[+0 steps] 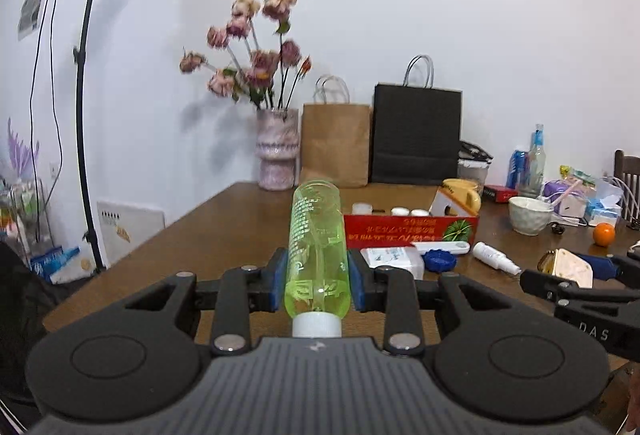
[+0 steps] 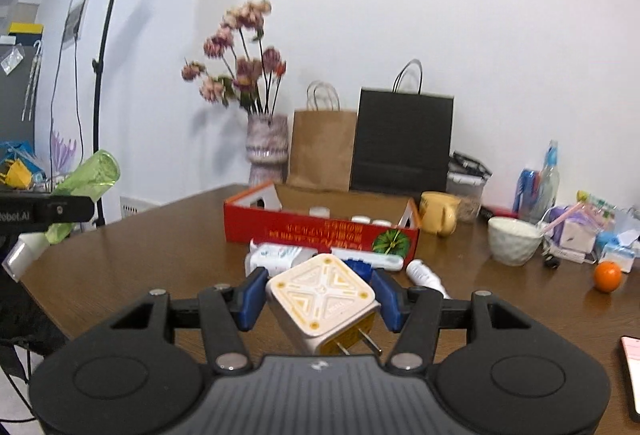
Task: Organize rigid objects
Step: 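Carry the spray bottle and plug into the box while opening both tools to release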
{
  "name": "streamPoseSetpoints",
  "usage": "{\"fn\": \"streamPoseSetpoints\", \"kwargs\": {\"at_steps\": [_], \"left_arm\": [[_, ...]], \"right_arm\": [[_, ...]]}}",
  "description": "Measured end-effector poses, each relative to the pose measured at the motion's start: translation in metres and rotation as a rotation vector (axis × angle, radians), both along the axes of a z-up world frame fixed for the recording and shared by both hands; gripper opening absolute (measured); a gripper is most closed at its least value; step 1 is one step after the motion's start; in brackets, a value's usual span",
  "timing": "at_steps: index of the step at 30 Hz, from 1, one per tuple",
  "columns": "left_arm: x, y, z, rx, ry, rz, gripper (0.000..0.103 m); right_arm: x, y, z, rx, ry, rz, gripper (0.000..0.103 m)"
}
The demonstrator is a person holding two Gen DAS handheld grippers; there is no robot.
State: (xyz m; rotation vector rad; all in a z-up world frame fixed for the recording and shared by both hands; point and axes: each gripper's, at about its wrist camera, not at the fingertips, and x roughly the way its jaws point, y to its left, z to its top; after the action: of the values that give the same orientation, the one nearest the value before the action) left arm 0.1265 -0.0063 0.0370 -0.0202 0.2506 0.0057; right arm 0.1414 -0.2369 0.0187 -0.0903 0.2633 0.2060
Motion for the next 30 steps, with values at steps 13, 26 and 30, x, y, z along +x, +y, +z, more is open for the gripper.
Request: {"fn": "streamPoseSetpoints", "kwargs": {"at_steps": [13,26,30], "left_arm": [[-0.022,-0.004,0.017,-0.023,-0.054,-0.022,0.031],[0.069,-0.005,0.023,-0.031,-0.010,-0.057,0.031],[0.140,0.000,0.042,-0.095,0.030,-0.121,0.031]], "right_arm": [[-0.032,-0.006,0.009,0.004,-0.061,-0.028,0.056],[0.051,-0.019,0.009,0.056,0.001,0.022,0.056],[0.101,-0.027,0.032,0.068,0.004,0.071,0.056]]}}
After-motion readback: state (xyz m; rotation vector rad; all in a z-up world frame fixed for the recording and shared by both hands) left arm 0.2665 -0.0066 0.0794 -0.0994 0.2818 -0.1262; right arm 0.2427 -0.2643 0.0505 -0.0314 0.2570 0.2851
